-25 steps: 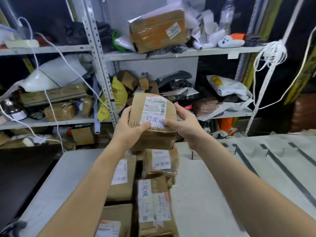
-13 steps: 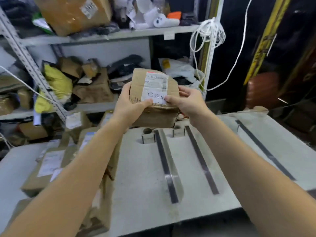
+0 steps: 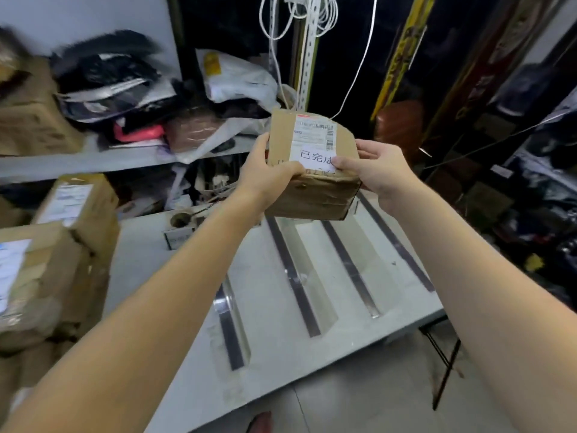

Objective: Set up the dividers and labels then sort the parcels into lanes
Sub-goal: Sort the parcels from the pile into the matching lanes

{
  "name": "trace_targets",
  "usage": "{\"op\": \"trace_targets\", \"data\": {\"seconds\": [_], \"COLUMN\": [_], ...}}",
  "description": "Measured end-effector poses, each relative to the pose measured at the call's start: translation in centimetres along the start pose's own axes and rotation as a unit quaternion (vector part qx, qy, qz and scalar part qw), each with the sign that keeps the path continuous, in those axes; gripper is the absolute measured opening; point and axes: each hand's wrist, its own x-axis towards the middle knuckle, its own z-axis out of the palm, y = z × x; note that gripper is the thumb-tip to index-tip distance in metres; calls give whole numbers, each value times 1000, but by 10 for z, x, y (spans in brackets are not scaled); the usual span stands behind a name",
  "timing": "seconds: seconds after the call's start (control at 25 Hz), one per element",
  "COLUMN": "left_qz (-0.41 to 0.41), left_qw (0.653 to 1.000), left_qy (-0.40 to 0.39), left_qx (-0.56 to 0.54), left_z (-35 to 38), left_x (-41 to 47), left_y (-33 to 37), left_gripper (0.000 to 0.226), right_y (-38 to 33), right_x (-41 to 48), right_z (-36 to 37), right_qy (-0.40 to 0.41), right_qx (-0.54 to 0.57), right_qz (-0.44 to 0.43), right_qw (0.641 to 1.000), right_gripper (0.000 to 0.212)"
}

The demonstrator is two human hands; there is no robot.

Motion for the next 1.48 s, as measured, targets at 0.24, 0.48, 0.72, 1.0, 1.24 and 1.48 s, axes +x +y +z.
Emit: {"op": "trace_targets", "data": {"seconds": [0.24,0.48,0.72,1.0,1.24,1.48], "left_qz": [0,-67,-122,-155,-160,-164], "left_qw": [999,997,991,985,980,972], "left_qy": [-34,-18,14,15,3,15], "left_qx": [18,34,59,67,120,167], "left_z": [52,110,155,156,153,151], "left_x": [32,46,55,61,76,87], "left_y": [-27,-64,-95,-124,-155,-183], "left_gripper": [68,81,74,71,79,84], "right_y": [35,96,162,202,225,251], "right_x": [28,81,130,156,167,170], "right_z": [-42,-73,-96,-81,-68,-55], "right_qy": [-12,-60,-129,-187,-189,-169], "right_qx": [-7,-40,-27,-2,-10,-18], "right_qz": [31,78,112,135,151,178], "right_qw": [999,994,985,973,970,969], "right_gripper": [49,61,65,65,66,72]}}
